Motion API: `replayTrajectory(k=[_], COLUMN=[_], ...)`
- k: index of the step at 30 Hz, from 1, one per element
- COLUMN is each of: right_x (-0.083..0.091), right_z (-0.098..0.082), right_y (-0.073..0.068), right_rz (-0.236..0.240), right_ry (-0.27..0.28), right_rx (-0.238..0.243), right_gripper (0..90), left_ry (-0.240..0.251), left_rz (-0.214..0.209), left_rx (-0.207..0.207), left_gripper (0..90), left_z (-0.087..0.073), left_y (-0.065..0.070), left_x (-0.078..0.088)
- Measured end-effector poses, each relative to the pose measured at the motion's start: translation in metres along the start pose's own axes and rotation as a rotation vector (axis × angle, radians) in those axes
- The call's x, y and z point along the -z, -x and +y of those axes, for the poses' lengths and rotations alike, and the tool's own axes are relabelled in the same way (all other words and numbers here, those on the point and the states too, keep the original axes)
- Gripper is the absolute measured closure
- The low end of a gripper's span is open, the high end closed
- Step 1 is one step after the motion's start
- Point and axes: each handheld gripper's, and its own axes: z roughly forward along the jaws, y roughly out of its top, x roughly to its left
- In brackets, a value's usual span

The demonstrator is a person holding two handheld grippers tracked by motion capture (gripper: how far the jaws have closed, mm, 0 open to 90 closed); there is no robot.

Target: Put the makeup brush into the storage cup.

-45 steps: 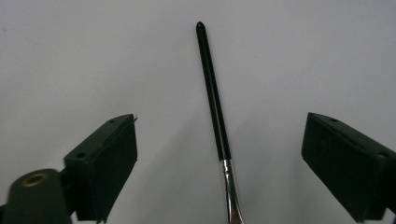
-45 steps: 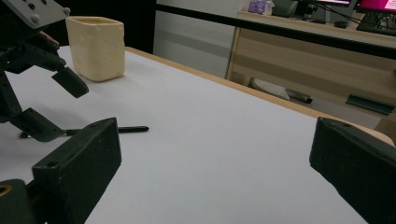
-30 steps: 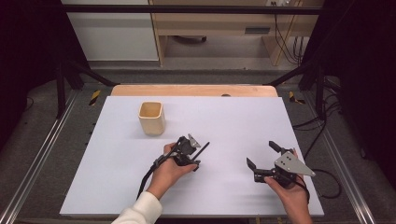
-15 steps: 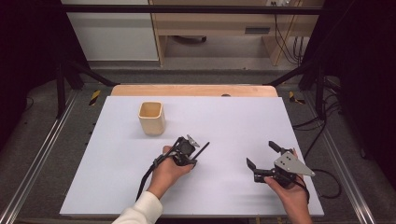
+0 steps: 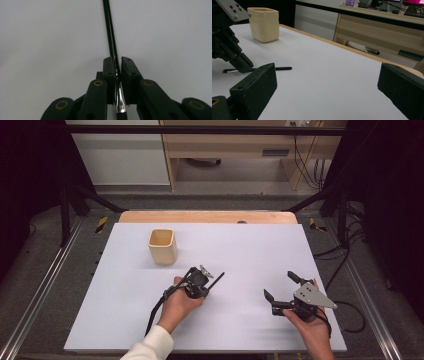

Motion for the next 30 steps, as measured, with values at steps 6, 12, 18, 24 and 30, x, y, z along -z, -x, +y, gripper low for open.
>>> replayTrajectory(k=[6, 12, 18, 24, 30], right_x=[0.0, 0.0, -0.001, -0.001, -0.003], right_z=[0.0, 0.0, 0.0, 0.001, 0.003], right_y=[0.0, 0.0, -0.001, -0.003, -0.008], right_rz=[0.001, 0.002, 0.002, 0.0, 0.004], right_ry=[0.0, -0.003, -0.003, -0.008, -0.012], right_rx=[0.0, 0.001, 0.006, 0.023, 0.045], right_gripper=[2.6, 2.7, 2.7, 2.7, 2.7], left_ry=[0.003, 0.018, 0.035, 0.034, 0.059], left_rz=[0.005, 0.009, 0.019, 0.035, 0.03], left_rx=[-0.016, -0.033, -0.054, -0.067, -0.067], left_gripper=[83.6, 83.8, 84.0, 84.0, 84.1], left_z=[-0.001, -0.001, 0.0, 0.001, 0.002], left_y=[0.0, 0.0, -0.001, -0.002, -0.005], left_x=[0.001, 0.005, 0.012, 0.02, 0.028])
